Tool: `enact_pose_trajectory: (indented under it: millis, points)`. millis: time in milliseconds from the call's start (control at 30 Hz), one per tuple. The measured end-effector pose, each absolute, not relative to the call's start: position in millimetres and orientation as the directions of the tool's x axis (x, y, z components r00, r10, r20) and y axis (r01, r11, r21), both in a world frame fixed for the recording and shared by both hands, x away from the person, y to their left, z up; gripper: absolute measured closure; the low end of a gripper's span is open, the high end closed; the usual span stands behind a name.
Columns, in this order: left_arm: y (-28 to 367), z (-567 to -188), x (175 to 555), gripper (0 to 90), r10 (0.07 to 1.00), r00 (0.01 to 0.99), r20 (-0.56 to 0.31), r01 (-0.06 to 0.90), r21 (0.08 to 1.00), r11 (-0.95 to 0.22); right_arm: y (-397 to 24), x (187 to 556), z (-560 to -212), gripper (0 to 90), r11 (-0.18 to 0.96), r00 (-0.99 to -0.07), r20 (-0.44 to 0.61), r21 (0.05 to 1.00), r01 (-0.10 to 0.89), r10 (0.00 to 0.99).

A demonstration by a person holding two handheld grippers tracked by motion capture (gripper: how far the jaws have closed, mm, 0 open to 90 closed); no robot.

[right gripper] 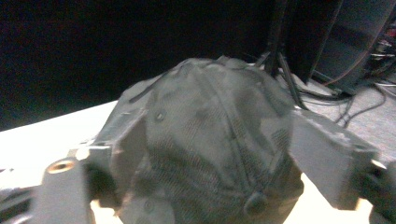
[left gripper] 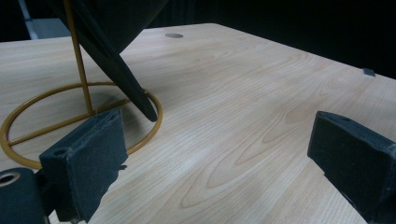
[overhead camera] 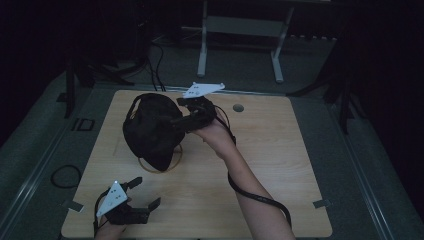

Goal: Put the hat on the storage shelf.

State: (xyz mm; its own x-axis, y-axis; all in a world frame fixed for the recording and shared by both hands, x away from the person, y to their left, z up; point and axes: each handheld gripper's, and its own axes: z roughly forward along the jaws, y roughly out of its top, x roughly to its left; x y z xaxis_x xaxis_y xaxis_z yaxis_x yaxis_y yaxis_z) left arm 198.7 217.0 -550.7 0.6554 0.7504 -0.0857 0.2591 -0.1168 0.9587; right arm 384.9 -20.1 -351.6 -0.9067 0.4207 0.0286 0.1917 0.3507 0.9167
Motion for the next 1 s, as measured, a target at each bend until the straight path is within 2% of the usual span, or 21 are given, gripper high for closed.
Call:
enact_pose_trajectory:
  millis: [100, 533, 1000]
  points:
    - [216, -551, 199, 4.8, 0.751, 0.654, -0.086, 0.26, 0.958, -0.117, -26, 381, -356, 15.4, 0.359, -0.908, 0.007, 0.917, 0.172, 0.418]
    - [217, -552, 198, 4.8, 0.757, 0.648, -0.082, 0.262, 0.958, -0.12, -44, 368, -382, 14.5, 0.397, -0.912, -0.041, 0.908, 0.137, 0.407]
    - [217, -553, 198, 4.8, 0.758, 0.648, -0.076, 0.261, 0.957, -0.128, -63, 352, -418, 14.4, 0.402, -0.912, -0.036, 0.904, 0.144, 0.408]
